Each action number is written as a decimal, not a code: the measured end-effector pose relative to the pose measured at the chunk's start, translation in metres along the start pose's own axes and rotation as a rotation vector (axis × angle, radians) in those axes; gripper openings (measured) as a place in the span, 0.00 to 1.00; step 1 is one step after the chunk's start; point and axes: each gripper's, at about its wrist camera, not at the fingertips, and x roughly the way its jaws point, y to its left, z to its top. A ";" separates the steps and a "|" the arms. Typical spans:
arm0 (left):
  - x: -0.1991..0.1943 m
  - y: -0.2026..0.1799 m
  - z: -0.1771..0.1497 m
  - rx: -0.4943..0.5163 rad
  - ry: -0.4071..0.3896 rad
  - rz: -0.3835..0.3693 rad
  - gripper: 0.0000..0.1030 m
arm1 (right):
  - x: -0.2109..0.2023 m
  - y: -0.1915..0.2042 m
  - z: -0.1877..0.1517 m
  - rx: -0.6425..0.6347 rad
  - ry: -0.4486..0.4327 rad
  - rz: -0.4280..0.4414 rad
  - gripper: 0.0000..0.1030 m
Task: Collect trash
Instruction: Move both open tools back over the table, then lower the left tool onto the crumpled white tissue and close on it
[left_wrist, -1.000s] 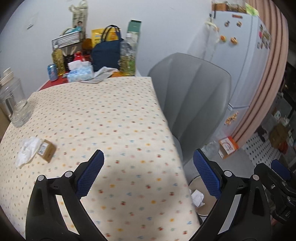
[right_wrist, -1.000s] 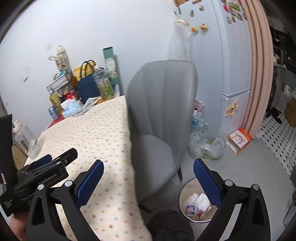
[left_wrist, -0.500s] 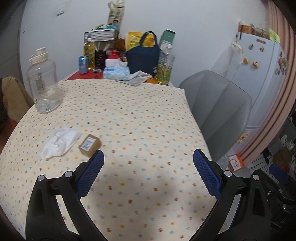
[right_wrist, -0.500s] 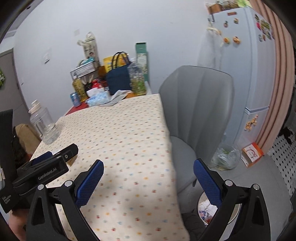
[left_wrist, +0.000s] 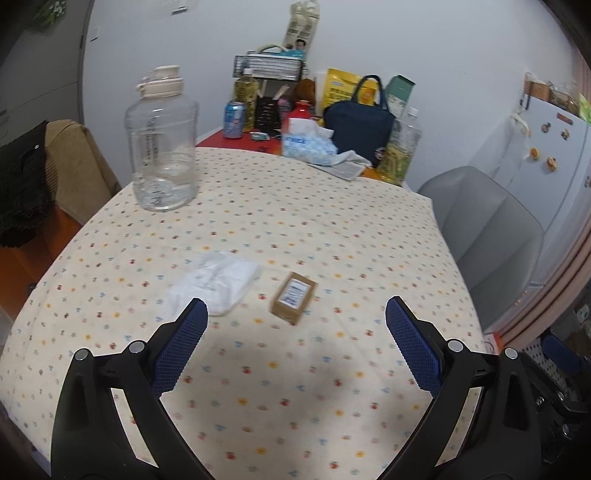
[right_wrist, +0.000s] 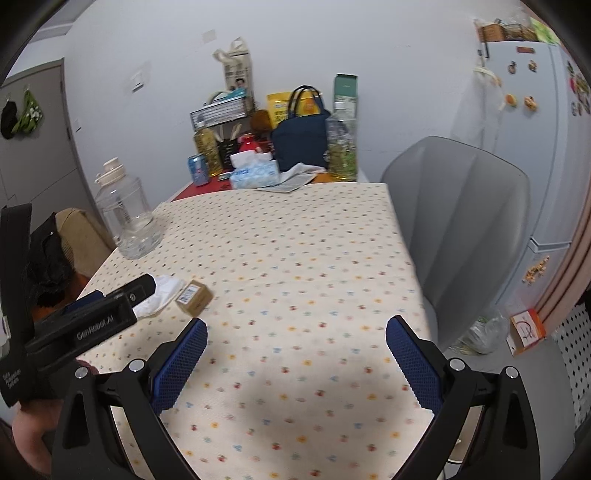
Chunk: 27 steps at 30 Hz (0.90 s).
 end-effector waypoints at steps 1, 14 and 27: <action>0.001 0.007 0.002 -0.010 0.001 0.012 0.93 | 0.003 0.005 0.001 -0.004 0.004 0.008 0.92; 0.025 0.055 0.013 -0.072 0.018 0.101 0.93 | 0.035 0.030 0.015 -0.012 0.027 0.043 0.92; 0.072 0.089 0.004 -0.114 0.090 0.141 0.93 | 0.080 0.067 0.013 -0.059 0.095 0.069 0.92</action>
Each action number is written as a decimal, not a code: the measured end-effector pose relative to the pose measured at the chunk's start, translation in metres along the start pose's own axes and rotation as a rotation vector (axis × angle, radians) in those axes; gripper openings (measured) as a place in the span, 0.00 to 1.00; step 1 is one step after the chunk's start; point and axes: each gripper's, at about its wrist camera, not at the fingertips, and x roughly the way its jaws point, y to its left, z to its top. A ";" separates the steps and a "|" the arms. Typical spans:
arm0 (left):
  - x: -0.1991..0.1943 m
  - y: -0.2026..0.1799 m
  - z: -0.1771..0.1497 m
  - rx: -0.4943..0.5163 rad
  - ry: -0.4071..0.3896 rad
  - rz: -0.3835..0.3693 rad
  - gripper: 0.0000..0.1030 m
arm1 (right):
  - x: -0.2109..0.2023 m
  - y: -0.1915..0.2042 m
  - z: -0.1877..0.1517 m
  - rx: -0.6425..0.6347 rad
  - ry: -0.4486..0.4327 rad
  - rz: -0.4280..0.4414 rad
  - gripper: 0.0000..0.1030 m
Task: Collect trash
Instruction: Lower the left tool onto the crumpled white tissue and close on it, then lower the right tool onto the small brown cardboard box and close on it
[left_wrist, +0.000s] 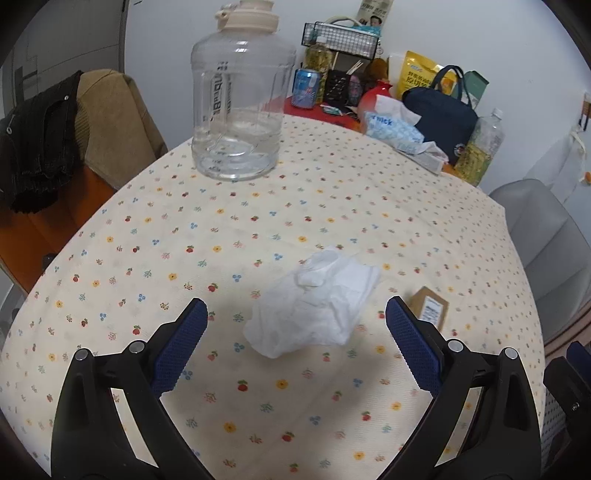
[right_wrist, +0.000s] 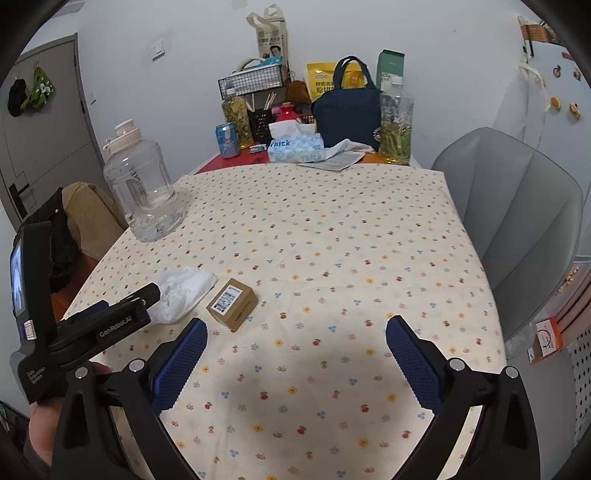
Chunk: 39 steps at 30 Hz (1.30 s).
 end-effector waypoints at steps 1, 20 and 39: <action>0.004 0.002 0.000 -0.002 0.007 0.004 0.93 | 0.004 0.003 0.000 -0.003 0.006 0.003 0.92; 0.047 -0.003 -0.001 0.050 0.058 0.100 0.19 | 0.057 0.023 0.009 -0.020 0.080 0.013 0.92; 0.038 0.046 0.007 -0.058 0.010 0.159 0.12 | 0.100 0.067 0.006 -0.106 0.140 0.031 0.89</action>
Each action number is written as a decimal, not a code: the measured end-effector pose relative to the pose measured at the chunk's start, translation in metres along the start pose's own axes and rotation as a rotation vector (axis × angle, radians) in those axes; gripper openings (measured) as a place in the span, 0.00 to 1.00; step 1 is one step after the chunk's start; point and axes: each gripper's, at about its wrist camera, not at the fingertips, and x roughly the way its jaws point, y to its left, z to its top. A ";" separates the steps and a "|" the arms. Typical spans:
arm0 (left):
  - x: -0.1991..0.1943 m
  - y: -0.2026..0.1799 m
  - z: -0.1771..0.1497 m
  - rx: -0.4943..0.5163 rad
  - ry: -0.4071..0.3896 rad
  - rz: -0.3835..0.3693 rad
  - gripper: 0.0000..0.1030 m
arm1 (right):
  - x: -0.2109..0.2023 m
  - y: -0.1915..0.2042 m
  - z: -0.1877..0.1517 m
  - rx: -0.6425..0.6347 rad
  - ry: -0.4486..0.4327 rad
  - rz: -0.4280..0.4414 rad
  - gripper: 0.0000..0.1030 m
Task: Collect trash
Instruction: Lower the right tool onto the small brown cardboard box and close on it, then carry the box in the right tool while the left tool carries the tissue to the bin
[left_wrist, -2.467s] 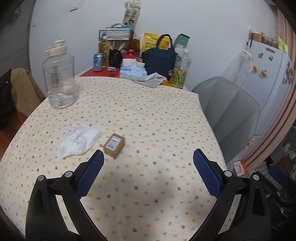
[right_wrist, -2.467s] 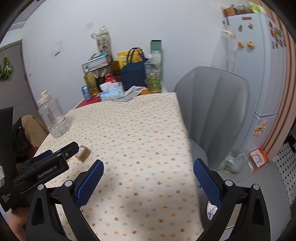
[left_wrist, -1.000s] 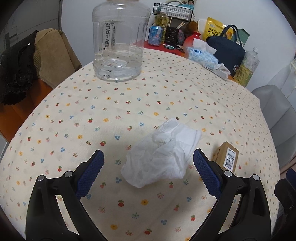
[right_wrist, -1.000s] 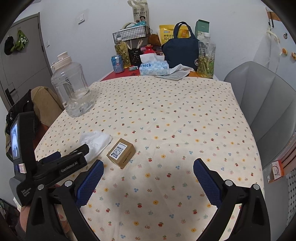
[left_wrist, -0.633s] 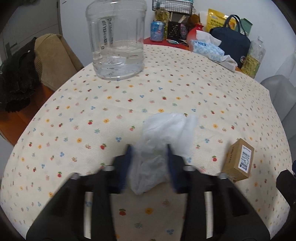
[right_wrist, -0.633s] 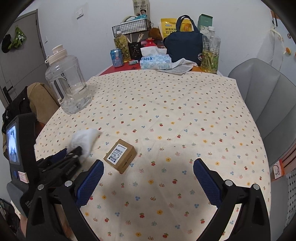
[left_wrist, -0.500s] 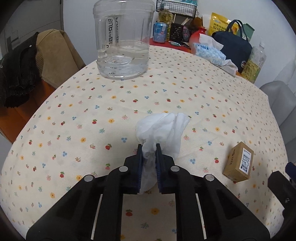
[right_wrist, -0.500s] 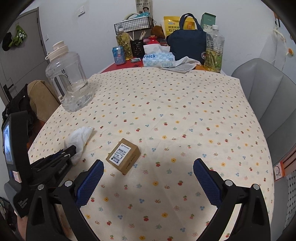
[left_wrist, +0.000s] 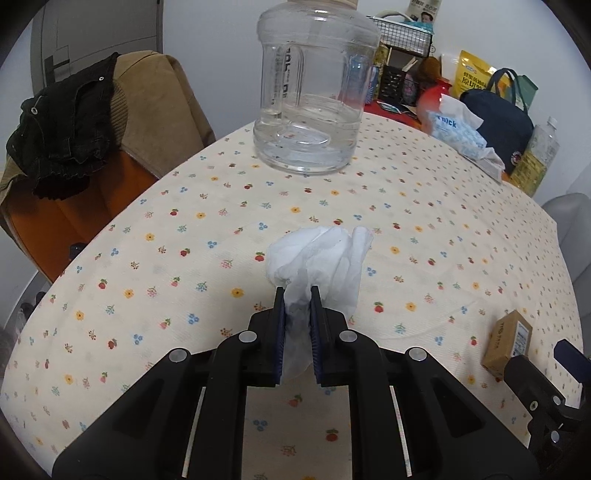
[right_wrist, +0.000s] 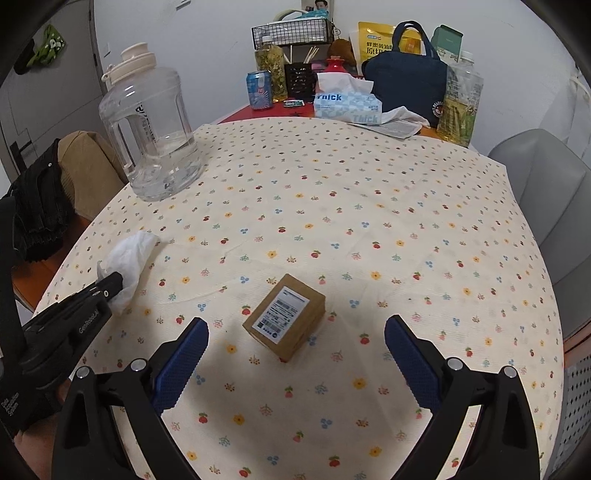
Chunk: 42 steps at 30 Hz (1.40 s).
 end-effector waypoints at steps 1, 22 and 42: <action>0.001 0.000 0.000 0.001 0.006 0.000 0.12 | 0.003 0.001 0.000 -0.002 0.009 0.003 0.80; -0.038 -0.038 -0.015 0.071 -0.027 -0.056 0.12 | -0.054 -0.026 -0.019 0.014 -0.027 0.054 0.37; -0.101 -0.140 -0.049 0.237 -0.071 -0.187 0.12 | -0.134 -0.130 -0.061 0.156 -0.124 -0.039 0.37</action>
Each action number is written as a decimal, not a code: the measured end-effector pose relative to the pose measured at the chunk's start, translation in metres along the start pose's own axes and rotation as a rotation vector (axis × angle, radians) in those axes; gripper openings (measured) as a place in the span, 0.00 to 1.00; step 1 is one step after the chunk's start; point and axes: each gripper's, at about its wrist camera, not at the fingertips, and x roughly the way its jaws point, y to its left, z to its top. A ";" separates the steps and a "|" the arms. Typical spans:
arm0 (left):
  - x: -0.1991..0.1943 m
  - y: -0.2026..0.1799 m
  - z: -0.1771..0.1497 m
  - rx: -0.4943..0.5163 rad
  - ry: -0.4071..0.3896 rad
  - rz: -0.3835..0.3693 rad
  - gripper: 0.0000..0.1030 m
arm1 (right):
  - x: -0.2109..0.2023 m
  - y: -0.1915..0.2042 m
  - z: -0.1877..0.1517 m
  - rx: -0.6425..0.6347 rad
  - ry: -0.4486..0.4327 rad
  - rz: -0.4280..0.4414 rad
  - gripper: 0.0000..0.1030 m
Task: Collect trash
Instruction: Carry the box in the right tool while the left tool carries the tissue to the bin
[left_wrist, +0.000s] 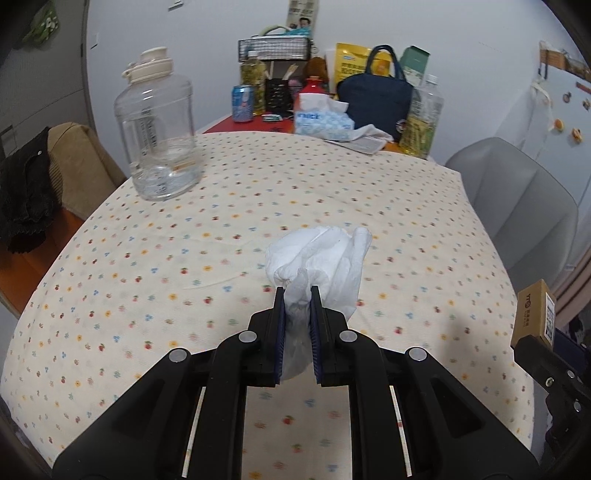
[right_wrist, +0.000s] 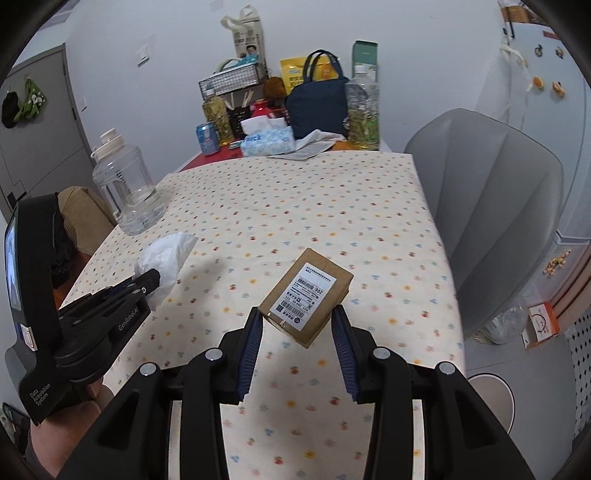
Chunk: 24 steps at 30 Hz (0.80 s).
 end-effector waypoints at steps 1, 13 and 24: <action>-0.002 -0.006 0.000 0.009 -0.002 -0.006 0.12 | -0.003 -0.005 -0.001 0.005 -0.004 -0.005 0.37; -0.012 -0.081 -0.008 0.108 -0.005 -0.088 0.12 | -0.034 -0.073 -0.014 0.086 -0.035 -0.085 0.37; -0.016 -0.148 -0.016 0.209 -0.001 -0.154 0.12 | -0.053 -0.133 -0.030 0.170 -0.048 -0.154 0.37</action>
